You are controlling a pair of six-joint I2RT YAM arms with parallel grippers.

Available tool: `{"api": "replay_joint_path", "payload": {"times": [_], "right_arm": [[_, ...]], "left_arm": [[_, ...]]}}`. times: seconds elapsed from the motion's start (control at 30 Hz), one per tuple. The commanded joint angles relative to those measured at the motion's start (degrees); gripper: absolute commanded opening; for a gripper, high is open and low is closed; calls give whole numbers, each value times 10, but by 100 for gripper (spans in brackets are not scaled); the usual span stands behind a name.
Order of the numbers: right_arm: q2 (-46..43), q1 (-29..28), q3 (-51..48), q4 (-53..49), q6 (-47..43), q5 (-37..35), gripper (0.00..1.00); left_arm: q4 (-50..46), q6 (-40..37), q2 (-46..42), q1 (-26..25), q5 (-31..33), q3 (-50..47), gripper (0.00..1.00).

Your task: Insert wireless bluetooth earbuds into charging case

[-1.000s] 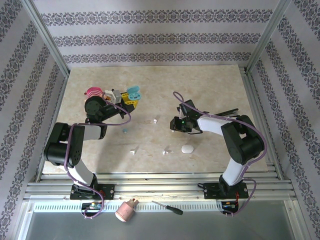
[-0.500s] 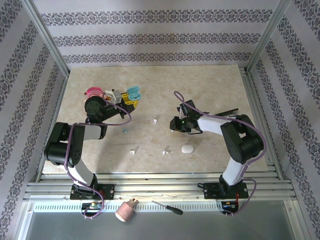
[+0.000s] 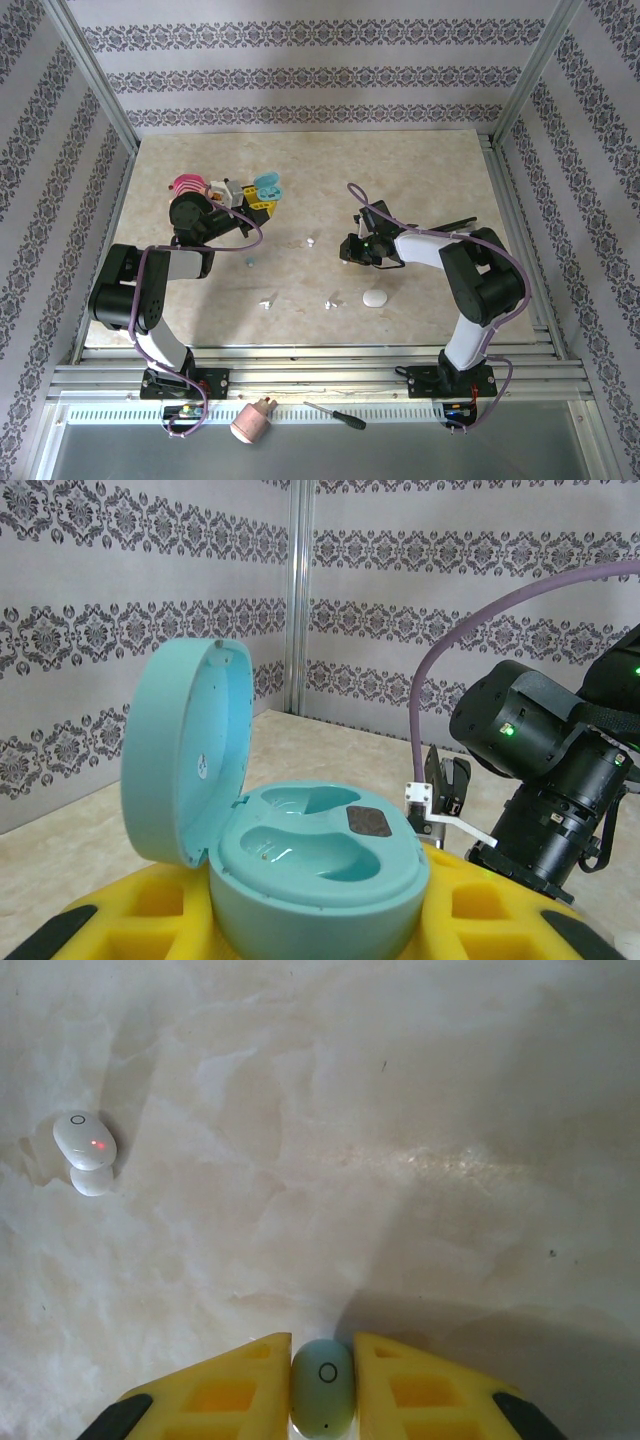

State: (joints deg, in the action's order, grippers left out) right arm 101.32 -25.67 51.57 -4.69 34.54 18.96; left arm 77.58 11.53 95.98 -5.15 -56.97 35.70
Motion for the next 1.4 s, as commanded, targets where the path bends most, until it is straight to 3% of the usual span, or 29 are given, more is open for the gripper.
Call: {"api": "replay_joint_path", "payload": {"times": [0.0, 0.17, 0.33, 0.5, 0.73, 0.9, 1.07, 1.37], "right_arm": [[-31, -7, 4, -44, -4, -66, 20], [-79, -47, 16, -103, 20, -246, 19], [-87, -82, 56, -183, 36, -374, 17], [-95, -92, 73, -213, 50, -410, 15], [-131, -106, 93, -221, 30, -418, 16], [-175, -112, 92, -175, -16, -357, 16], [-236, -112, 42, -21, -101, -200, 15], [-241, -112, 70, 62, -236, -13, 15]], "left_arm": [[6, -14, 5, -3, -13, 4, 26], [-10, -26, 3, -4, -12, 6, 26], [-14, -26, 4, -5, -13, 8, 26], [-44, -49, 3, -12, -6, 9, 26], [-195, -163, -23, -45, 17, 27, 26], [-166, -137, -9, -55, 2, 33, 26], [-109, -93, 5, -63, -13, 34, 26], [-149, -103, -13, -76, -42, 40, 26]]}}
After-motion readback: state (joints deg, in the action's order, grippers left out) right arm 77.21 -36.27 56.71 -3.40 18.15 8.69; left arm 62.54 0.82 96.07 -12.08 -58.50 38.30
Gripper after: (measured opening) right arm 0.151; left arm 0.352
